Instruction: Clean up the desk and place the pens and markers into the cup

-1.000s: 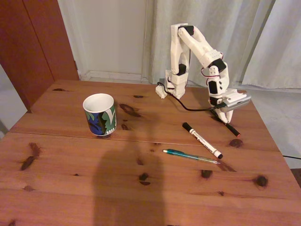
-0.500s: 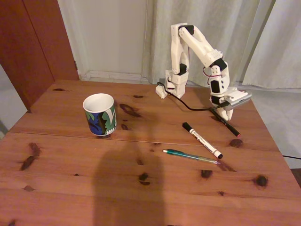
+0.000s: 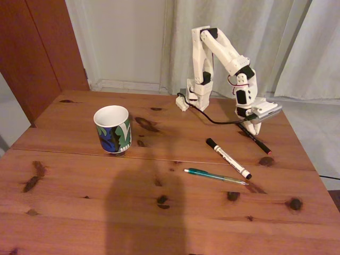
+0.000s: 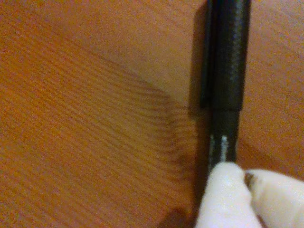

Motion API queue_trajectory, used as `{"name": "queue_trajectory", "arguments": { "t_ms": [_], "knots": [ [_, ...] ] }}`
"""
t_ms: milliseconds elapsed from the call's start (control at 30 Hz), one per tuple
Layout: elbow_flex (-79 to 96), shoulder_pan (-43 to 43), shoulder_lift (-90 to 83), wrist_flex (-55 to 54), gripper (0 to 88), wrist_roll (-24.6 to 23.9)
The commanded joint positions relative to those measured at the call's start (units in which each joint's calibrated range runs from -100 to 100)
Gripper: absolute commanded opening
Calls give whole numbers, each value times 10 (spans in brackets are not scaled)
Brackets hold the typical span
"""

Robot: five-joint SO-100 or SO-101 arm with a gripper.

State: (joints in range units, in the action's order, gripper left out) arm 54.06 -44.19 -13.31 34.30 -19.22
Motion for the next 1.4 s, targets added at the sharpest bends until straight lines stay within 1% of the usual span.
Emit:
{"name": "queue_trajectory", "arguments": {
  "t_ms": [0,400,467,567,633,900,1367],
  "knots": [
    [0,6,-29,-12,15,-1],
    [-1,6,-29,-13,18,-1],
    [-3,6,-29,-13,44,-1],
    [-7,6,-29,-13,116,-1],
    [-9,7,-29,-13,137,-1],
    [0,14,-29,-13,139,-1],
    [6,-2,-54,-13,137,2]
  ]
}}
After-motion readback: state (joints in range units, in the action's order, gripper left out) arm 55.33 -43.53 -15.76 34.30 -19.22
